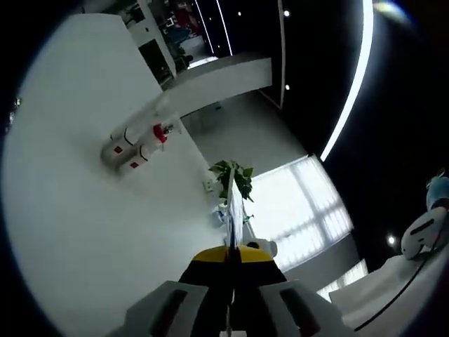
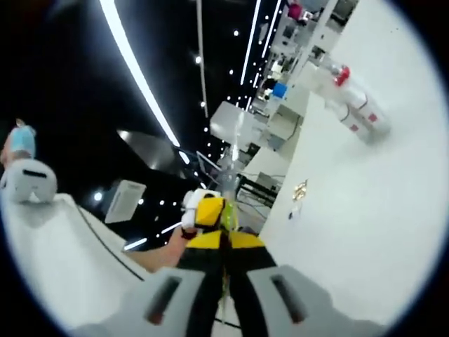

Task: Arrange the skincare products in the storage area until every visible bottle or jar stands upright without overlapping.

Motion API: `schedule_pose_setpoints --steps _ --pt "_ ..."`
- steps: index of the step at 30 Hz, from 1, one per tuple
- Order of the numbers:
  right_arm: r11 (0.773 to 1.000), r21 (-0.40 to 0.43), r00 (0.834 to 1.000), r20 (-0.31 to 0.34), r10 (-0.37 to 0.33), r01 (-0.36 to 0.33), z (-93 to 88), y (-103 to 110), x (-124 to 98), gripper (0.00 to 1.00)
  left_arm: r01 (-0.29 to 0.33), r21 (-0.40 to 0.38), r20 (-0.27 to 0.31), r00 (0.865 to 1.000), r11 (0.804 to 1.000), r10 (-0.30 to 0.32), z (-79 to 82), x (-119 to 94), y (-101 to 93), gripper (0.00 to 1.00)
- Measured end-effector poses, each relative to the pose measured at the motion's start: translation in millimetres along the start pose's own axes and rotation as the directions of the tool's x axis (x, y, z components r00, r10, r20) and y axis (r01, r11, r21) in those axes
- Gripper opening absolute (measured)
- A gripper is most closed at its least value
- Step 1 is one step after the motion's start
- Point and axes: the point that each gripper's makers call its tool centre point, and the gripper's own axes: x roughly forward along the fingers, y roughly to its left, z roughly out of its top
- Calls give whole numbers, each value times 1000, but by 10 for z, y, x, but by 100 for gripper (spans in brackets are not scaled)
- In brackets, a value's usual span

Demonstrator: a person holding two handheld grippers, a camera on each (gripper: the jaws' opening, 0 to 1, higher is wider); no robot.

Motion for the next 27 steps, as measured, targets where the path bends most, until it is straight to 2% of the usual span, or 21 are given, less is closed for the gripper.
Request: schedule_pose_setpoints --steps 3,8,12,13,16,17,18,21,23,25,27 --pt "1000 30 1000 13 -4 4 -39 -13 2 0 -13 2 -2 1000 1000 13 -70 -56 5 5" --pt "992 123 1000 -11 -5 6 -175 26 100 0 -39 -40 38 998 998 40 -141 -232 21 6" --pt "984 170 997 -62 -48 58 -266 91 185 0 -60 -58 39 997 997 62 -167 -341 43 6" --pt "981 178 995 -77 -63 76 -282 145 192 0 -73 -86 37 996 994 77 -184 -369 38 6" --pt "976 193 992 -93 -84 101 -284 266 216 0 -80 -108 17 996 991 82 -217 -380 -87 6" --pt "973 208 992 -100 -83 102 -289 312 218 0 -80 -106 -5 997 991 80 -245 -381 -148 6" --pt "970 220 991 -102 -84 104 -279 349 224 0 -90 -75 -40 995 993 87 -291 -381 -226 6" --pt "970 220 990 -111 -81 104 -214 446 244 0 -96 -64 -64 994 993 92 -275 -386 -336 6" --pt "969 228 991 -113 -73 97 -172 467 253 0 -98 -65 -58 994 993 94 -238 -402 -361 6" --pt "956 276 994 -82 -75 95 -48 490 287 0 -96 -76 -36 995 992 94 -116 -401 -416 6" --pt "963 256 995 -79 -60 78 37 503 335 0 -89 -73 -19 996 993 88 -44 -374 -436 5"
